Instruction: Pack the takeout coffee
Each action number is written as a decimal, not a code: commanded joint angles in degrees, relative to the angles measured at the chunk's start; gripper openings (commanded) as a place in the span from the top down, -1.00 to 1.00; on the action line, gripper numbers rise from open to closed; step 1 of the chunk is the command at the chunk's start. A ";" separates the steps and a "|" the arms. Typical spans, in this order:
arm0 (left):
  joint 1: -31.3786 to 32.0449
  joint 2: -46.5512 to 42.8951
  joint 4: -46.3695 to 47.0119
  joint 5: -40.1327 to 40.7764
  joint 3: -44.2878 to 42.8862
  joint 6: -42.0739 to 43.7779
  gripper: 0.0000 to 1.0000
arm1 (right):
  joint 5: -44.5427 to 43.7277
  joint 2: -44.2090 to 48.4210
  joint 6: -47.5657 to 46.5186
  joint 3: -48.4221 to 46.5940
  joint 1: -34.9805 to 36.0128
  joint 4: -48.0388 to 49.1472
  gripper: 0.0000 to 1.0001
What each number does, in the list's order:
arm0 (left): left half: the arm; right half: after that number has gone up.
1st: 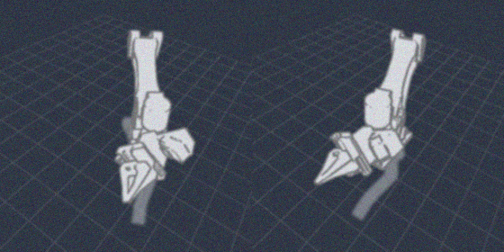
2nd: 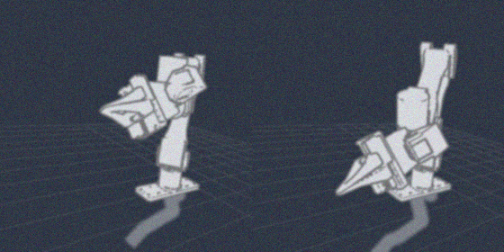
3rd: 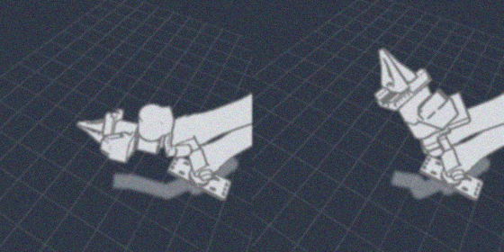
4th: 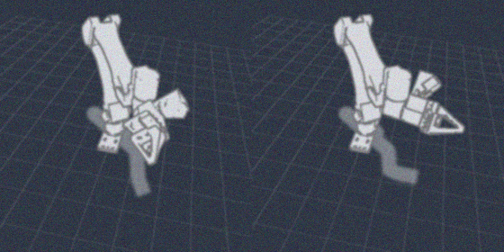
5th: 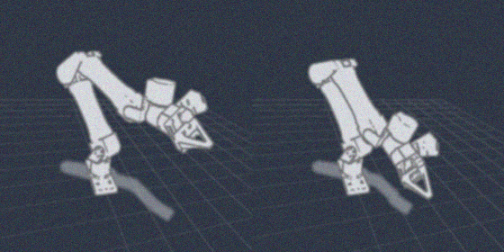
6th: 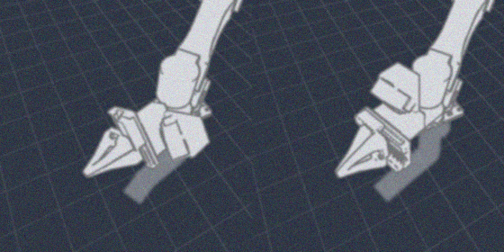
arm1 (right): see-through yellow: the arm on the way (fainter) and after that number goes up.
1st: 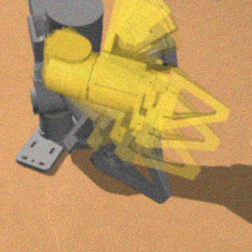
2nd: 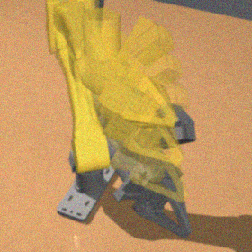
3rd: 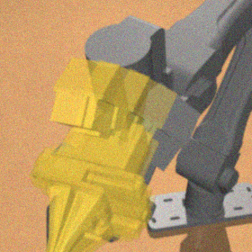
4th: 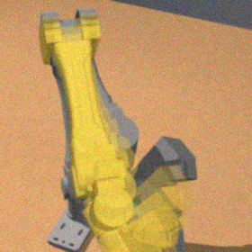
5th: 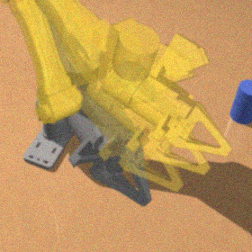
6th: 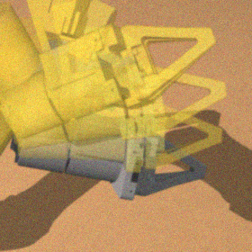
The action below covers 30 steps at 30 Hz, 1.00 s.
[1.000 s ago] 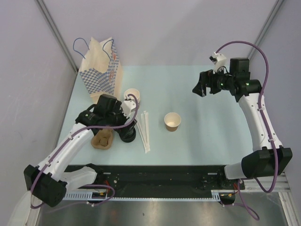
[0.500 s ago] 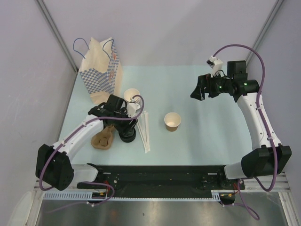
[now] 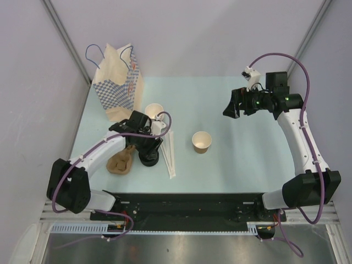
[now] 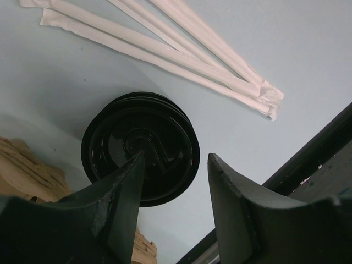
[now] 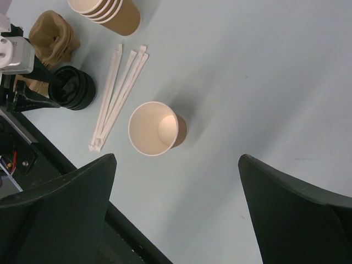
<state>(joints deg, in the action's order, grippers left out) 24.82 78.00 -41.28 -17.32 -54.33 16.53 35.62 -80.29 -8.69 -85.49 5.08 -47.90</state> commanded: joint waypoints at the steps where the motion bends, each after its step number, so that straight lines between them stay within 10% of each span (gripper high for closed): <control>1: -0.38 1.28 1.20 -0.96 0.36 -0.01 -0.03 | 0.59 1.63 -0.19 -0.02 0.10 0.79 -0.99; 30: -0.38 3.56 0.50 -3.69 0.27 -0.10 0.15 | 1.39 0.84 0.60 0.33 -0.07 1.58 -0.99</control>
<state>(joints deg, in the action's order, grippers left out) 24.82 80.71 -41.23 -19.92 -53.98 16.49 35.86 -80.29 -8.60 -85.17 5.06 -47.81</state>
